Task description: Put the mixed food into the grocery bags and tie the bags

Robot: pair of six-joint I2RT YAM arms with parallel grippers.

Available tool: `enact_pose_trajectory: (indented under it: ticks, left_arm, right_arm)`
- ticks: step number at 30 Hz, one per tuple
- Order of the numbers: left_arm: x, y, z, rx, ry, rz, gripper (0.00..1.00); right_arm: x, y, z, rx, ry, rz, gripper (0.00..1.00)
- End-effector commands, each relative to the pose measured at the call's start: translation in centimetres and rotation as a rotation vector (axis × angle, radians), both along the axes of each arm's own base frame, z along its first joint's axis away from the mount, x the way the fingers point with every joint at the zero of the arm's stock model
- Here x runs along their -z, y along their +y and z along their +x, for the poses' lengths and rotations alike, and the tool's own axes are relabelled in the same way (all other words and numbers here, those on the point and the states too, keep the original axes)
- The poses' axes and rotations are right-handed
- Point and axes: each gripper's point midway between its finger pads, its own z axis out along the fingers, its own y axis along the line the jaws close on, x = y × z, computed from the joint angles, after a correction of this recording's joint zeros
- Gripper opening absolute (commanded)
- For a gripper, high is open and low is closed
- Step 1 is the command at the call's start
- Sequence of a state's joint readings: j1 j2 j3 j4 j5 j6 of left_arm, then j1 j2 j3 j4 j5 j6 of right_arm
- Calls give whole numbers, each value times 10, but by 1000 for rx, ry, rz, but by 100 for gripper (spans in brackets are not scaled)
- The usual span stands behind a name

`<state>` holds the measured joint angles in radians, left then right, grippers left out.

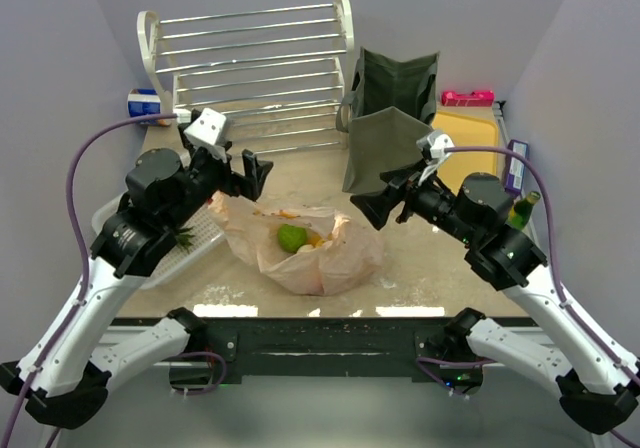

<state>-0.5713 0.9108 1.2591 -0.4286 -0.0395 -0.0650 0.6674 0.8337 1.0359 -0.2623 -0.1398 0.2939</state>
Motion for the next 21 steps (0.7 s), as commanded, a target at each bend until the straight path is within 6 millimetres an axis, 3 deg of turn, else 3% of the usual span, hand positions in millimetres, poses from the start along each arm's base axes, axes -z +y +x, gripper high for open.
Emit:
enact_pose_trajectory:
  ticks: [1,6,8,12,16,21]
  left_arm:
    - [22,31,-20,-135,146,-50,100]
    - [36,57,-51,-203,235,-70,100]
    - [31,65,-61,-214,233,-93,100]
    - [46,81,-73,-268,281,-68,100]
    - [61,68,-79,-201,311,-90,100]
    - [66,54,-78,-142,314,-130,100]
  right_arm:
    - [-38,12,-36,-208,-197,49,99]
    - [-29,20,-56,-338,-226,5,99]
    - [-25,24,-60,-365,-219,-5,99]
    - [-21,36,-71,-410,-238,-16,99]
    - [-12,45,-69,-406,-227,-32,99]
    - [-11,48,-68,-396,-241,-30,99]
